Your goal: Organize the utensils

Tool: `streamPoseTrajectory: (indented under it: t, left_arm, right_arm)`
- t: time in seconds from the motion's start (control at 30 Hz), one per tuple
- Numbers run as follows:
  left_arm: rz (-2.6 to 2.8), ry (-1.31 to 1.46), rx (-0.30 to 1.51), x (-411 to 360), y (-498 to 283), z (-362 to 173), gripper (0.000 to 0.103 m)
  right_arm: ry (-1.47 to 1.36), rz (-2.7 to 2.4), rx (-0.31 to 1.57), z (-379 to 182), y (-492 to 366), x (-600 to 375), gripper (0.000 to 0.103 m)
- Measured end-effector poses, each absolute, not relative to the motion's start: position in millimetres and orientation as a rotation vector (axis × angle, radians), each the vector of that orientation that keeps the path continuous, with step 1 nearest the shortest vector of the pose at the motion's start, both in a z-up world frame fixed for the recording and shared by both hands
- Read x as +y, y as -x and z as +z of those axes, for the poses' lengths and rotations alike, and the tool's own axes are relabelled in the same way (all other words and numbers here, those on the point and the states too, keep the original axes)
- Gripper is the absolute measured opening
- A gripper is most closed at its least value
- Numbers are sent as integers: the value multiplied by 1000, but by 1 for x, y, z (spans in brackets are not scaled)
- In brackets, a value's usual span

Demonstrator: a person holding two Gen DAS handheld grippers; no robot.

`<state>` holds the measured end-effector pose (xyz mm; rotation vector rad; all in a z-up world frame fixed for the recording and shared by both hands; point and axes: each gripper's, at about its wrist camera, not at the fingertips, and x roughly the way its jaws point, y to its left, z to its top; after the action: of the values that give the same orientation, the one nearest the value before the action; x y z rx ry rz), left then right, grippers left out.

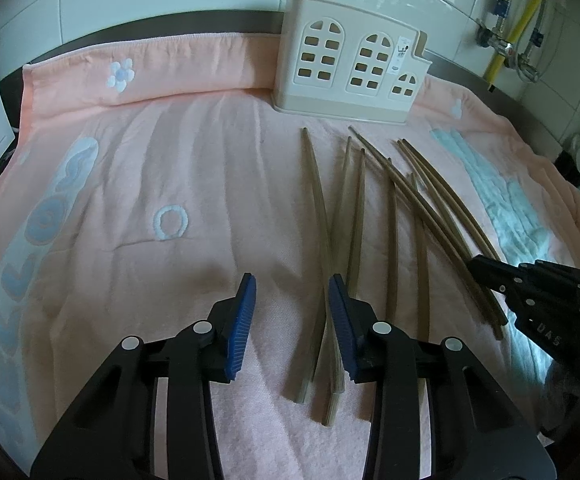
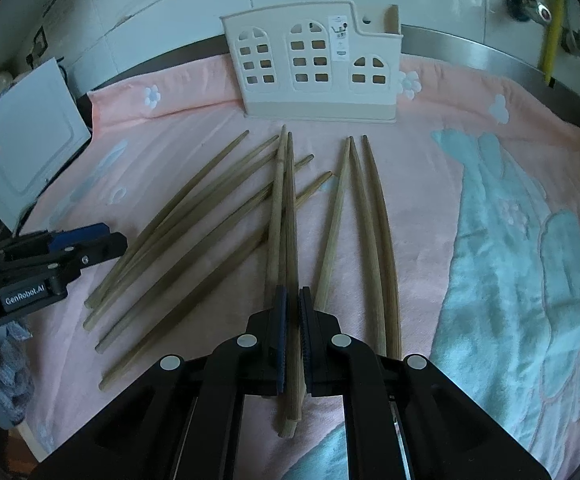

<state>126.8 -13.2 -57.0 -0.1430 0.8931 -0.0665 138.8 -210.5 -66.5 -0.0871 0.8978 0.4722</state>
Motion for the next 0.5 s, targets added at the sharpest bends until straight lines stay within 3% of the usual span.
streamPoseTrajectory:
  t: [0.5]
  left_arm:
    - [-127, 162, 908, -25, -141, -62, 28]
  right_arm:
    - [81, 477, 889, -69, -133, -211, 7]
